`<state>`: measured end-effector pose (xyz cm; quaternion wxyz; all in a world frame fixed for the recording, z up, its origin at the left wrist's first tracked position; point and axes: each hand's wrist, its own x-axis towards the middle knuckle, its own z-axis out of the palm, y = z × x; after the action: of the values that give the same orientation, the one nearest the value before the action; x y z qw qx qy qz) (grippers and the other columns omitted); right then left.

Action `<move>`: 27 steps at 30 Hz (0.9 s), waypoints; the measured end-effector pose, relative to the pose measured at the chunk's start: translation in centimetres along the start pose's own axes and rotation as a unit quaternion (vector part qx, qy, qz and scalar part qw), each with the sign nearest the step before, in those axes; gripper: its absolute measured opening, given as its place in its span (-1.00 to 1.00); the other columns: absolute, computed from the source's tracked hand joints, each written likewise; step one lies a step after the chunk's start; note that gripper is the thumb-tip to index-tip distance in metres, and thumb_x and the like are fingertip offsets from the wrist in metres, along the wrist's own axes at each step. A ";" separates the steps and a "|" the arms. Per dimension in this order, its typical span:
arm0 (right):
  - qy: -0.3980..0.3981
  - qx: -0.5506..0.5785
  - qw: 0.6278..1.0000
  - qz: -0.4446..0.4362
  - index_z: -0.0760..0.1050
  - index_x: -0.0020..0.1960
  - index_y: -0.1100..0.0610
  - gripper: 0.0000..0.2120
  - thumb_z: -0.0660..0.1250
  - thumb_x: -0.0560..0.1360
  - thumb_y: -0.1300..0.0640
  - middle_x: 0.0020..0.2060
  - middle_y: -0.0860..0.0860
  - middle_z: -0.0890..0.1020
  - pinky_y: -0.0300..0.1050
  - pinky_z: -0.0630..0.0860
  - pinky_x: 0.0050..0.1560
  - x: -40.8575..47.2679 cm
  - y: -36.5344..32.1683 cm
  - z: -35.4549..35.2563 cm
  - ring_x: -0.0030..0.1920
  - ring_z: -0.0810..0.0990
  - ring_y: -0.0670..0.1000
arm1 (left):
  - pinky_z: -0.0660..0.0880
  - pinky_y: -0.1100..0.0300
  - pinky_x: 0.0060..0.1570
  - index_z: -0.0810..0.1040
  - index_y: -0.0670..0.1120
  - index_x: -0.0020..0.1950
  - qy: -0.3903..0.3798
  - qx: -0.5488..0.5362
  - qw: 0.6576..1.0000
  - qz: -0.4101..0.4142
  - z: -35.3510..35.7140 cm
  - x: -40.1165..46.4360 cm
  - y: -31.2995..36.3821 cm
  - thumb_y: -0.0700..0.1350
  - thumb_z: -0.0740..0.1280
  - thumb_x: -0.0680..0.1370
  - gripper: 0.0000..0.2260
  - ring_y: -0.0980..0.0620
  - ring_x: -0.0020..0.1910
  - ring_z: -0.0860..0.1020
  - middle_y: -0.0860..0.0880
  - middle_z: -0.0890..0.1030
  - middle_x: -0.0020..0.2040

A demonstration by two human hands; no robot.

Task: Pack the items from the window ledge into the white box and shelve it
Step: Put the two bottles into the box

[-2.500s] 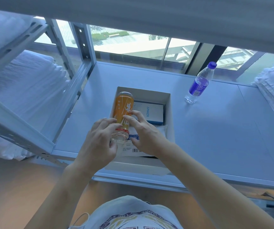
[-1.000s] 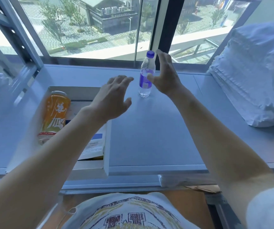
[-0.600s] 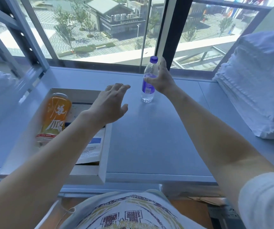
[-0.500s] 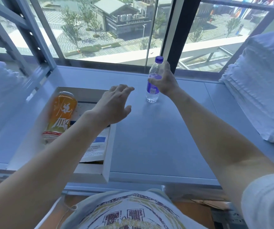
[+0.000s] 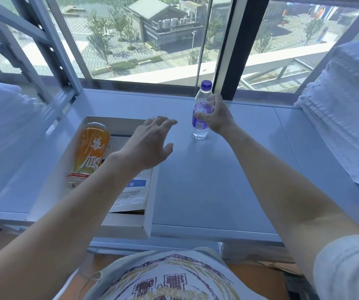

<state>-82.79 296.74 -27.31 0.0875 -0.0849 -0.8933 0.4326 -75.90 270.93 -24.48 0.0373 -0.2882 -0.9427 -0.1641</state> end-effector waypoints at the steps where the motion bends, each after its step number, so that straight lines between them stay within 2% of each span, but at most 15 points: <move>1: -0.003 -0.003 1.000 -0.003 0.36 0.30 0.06 -0.45 0.56 0.45 -0.03 0.17 0.01 0.58 -0.04 0.53 0.05 -0.4 -0.1 0.0 0.12 0.58 0.05 | 0.35 -0.11 0.44 0.29 -0.02 0.59 0.002 -0.005 1.000 0.003 0.1 -0.1 0.1 -0.01 0.35 0.61 -0.44 -0.15 0.51 0.33 -0.07 0.36 0.54; 8: -0.001 -0.009 0.999 -0.032 0.39 0.32 0.03 -0.42 0.57 0.44 -0.08 0.11 0.02 0.61 0.05 0.64 0.06 -4.8 -1.4 0.0 0.07 0.63 0.06 | 0.41 -0.06 0.38 0.32 -0.01 0.56 0.019 -0.041 0.998 0.035 0.4 -0.5 0.6 0.00 0.35 0.61 -0.47 -0.12 0.44 0.39 -0.04 0.43 0.49; 15: 0.047 -0.038 0.994 -0.090 0.40 0.29 0.02 -0.41 0.55 0.41 -0.18 0.09 -0.04 0.64 0.10 0.69 0.01 -8.2 -5.9 -2.6 -0.01 0.67 0.00 | 0.37 -0.01 0.39 0.20 0.00 0.61 0.036 -0.107 0.992 0.052 -0.2 -1.2 1.7 0.13 0.32 0.62 -0.38 -0.09 0.45 0.40 -0.05 0.46 0.46; 21: 0.094 -0.035 0.988 -0.120 0.40 0.22 -0.01 -0.44 0.49 0.41 -0.28 0.06 -0.12 0.65 -0.10 0.69 -0.07 -10.9 -9.6 -3.7 -0.09 0.68 -0.11 | 0.49 0.07 0.16 0.09 0.05 0.61 0.092 -0.188 0.974 0.086 -1.5 -2.6 2.9 0.13 0.41 0.58 -0.28 -0.05 0.23 0.57 -0.08 0.54 0.33; 24: 0.105 -0.026 0.987 -0.122 0.40 0.21 -0.04 -0.45 0.44 0.40 -0.34 0.03 -0.17 0.64 -0.23 0.65 -0.10 -11.9 -11.2 -3.4 -0.09 0.68 -0.15 | 0.55 0.06 0.13 0.09 0.05 0.62 0.110 -0.207 0.968 0.089 -2.3 -3.7 2.7 0.12 0.45 0.55 -0.23 0.00 0.16 0.59 -0.10 0.52 0.36; 27: 0.100 0.005 0.987 -0.123 0.40 0.17 -0.08 -0.46 0.42 0.38 -0.39 -0.04 -0.27 0.61 -0.43 0.56 -0.21 -12.8 -13.0 -2.8 -0.10 0.67 -0.24 | 0.51 0.16 0.09 0.08 0.04 0.63 0.124 -0.231 0.960 0.094 -3.0 -5.1 2.2 0.08 0.50 0.51 -0.17 0.07 0.09 0.58 -0.11 0.51 0.38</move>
<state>-70.75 287.96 -16.42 0.2294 -0.0167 -0.8814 0.4126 -70.53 268.93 -21.86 0.1016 -0.3532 -0.8358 -0.4079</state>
